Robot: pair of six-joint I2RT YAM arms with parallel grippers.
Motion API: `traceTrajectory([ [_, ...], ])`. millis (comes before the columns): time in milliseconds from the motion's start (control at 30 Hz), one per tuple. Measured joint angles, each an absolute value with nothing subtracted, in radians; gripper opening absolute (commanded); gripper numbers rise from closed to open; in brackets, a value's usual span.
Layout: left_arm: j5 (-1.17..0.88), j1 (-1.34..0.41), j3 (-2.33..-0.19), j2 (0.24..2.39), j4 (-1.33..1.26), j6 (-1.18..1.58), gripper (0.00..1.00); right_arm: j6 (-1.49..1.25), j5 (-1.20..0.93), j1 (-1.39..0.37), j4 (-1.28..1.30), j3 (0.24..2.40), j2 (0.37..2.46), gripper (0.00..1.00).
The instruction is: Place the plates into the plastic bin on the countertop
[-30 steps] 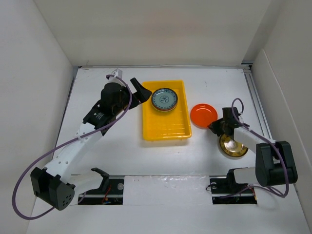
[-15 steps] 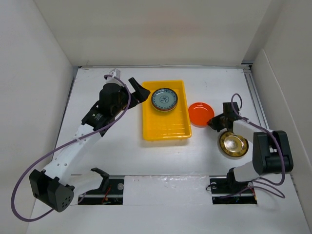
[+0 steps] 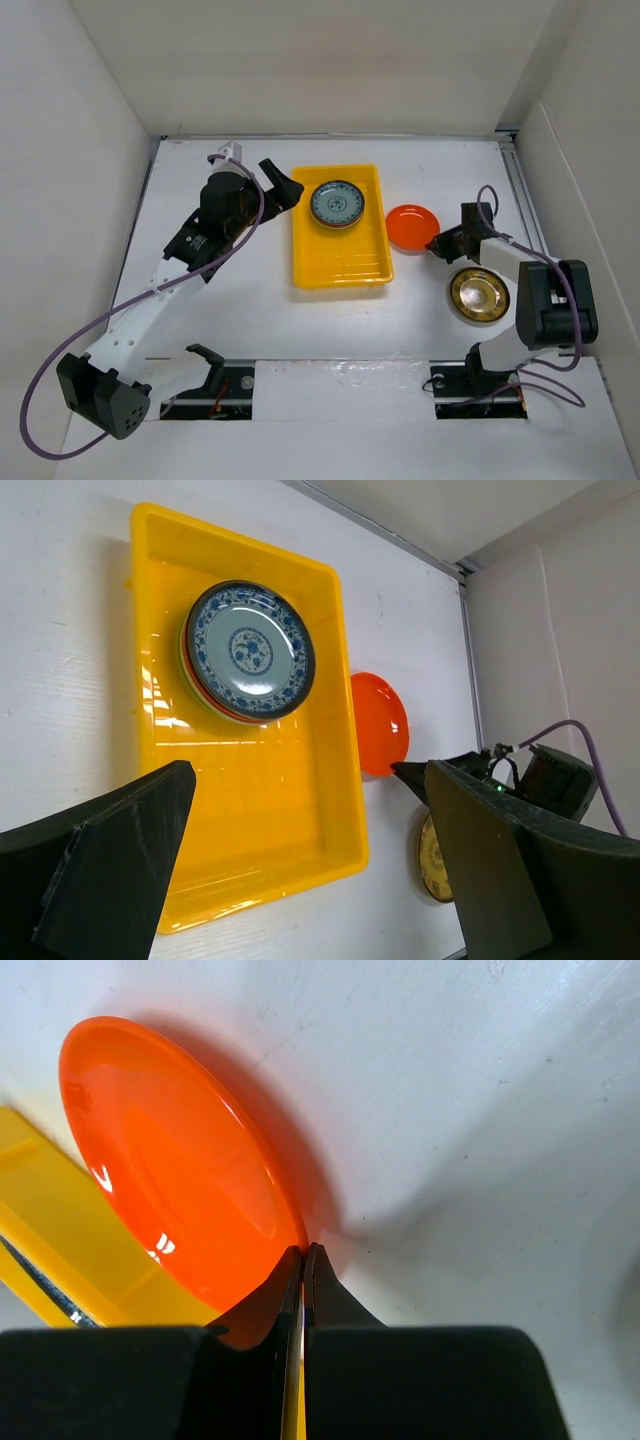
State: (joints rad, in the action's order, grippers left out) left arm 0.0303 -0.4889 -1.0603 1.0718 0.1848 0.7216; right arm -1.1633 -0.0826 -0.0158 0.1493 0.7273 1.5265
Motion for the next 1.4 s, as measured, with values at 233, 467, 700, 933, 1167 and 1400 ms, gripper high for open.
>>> traceTrajectory([
  [233, 0.049, -0.489, -1.06, 1.071, 0.185, 0.723, 1.0, -1.189, -0.035, -0.013, 0.187, 0.736, 1.39, 0.0],
  [467, 0.075, -0.489, -1.048, 1.071, 0.186, 0.738, 1.0, -1.169, 0.006, -0.055, 0.198, 0.915, 1.305, 0.0],
  [700, 0.091, -0.489, -1.015, 1.066, 0.196, 0.759, 1.0, -1.052, -0.064, -0.245, 0.187, 1.167, 1.509, 0.0],
  [933, 0.062, -0.489, -1.01, 1.043, 0.196, 0.75, 1.0, -0.998, -0.133, -0.342, 0.188, 1.254, 1.766, 0.0],
  [1167, 0.022, -0.489, -0.987, 1.002, 0.183, 0.72, 1.0, -0.986, -0.15, -0.348, 0.201, 1.261, 1.825, 0.05],
  [1400, -0.022, -0.489, -0.921, 1.0, 0.158, 0.702, 1.0, -0.974, -0.191, -0.35, 0.165, 1.31, 1.824, 0.79],
])
